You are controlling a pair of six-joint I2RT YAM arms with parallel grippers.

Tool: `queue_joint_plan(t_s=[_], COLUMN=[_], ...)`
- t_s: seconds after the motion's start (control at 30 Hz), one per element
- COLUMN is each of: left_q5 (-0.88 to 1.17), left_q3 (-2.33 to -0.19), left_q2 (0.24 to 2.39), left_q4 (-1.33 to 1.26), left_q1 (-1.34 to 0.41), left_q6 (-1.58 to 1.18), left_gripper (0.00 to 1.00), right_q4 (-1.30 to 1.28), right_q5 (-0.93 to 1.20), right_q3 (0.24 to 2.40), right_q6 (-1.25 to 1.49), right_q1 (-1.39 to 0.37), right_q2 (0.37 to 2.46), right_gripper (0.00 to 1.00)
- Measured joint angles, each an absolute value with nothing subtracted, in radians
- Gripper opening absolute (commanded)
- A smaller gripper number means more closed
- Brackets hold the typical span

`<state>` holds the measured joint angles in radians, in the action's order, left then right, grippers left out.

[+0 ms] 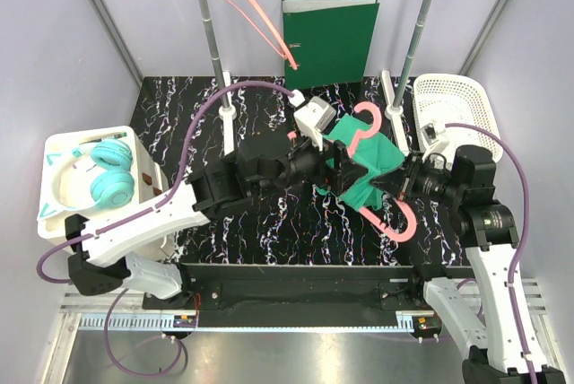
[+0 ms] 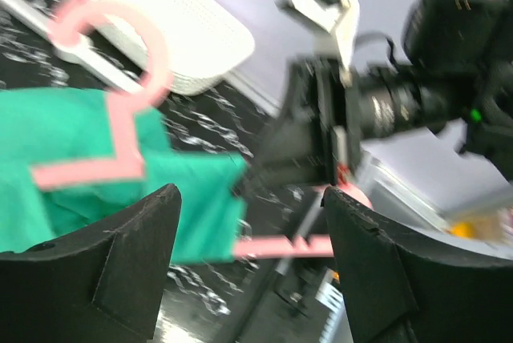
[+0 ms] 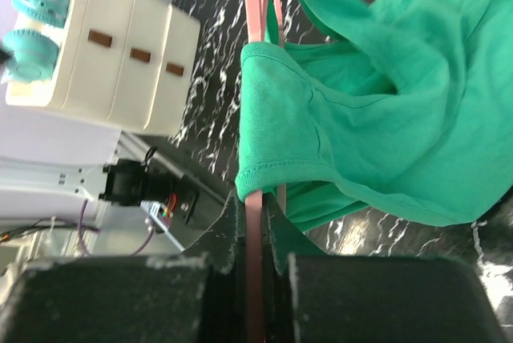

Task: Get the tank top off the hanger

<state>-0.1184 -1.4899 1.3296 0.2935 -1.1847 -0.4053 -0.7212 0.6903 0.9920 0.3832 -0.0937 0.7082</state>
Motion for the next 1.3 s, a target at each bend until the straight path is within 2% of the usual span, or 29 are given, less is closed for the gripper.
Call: queue_joint_plan(t_s=[0.27, 0.53, 0.6, 0.67, 0.73, 1.1, 1.13, 1.17, 1.23, 1.27, 1.3], left_q5=[-0.262, -0.288, -0.29, -0.292, -0.291, -0.248, -0.243, -0.239, -0.234, -0.233, -0.233], left_q3=[-1.565, -1.598, -1.604, -1.604, -1.604, -1.606, -1.608, -1.609, -1.612, -1.618, -1.624], left_q2=[1.428, 1.456, 1.456, 1.456, 1.456, 1.46, 1.462, 1.463, 1.465, 1.468, 1.471], left_q4=[0.342, 0.399, 0.406, 0.415, 0.427, 0.429, 0.43, 0.429, 0.429, 0.429, 0.43], left_q1=[-1.182, -1.129, -1.118, -1.114, -1.11, -1.1, -1.1, -1.099, -1.098, -1.098, -1.097], left_q6=[-0.313, -0.283, -0.276, -0.268, -0.266, -0.262, -0.262, -0.263, -0.269, -0.272, -0.274], left_gripper=[0.7, 0.7, 0.62, 0.58, 0.5, 0.28, 0.24, 0.16, 0.04, 0.0, 0.0], right_q4=[-0.695, -0.673, -0.666, -0.656, -0.646, -0.586, -0.582, -0.579, -0.568, -0.562, -0.554], right_q5=[0.81, 0.908, 0.925, 0.94, 0.952, 0.982, 0.982, 0.985, 0.989, 0.989, 0.99], right_q3=[0.957, 0.963, 0.963, 0.963, 0.963, 0.963, 0.963, 0.963, 0.962, 0.96, 0.959], right_q6=[0.393, 0.374, 0.374, 0.374, 0.375, 0.411, 0.413, 0.416, 0.421, 0.424, 0.425], right_q1=[-0.094, -0.094, -0.094, -0.094, -0.094, -0.094, -0.094, -0.094, -0.094, -0.093, -0.093], right_q2=[0.65, 0.655, 0.655, 0.655, 0.655, 0.657, 0.657, 0.658, 0.66, 0.662, 0.662], right_gripper=[0.0, 0.0, 0.0, 0.0, 0.0, 0.0, 0.0, 0.0, 0.0, 0.0, 0.01])
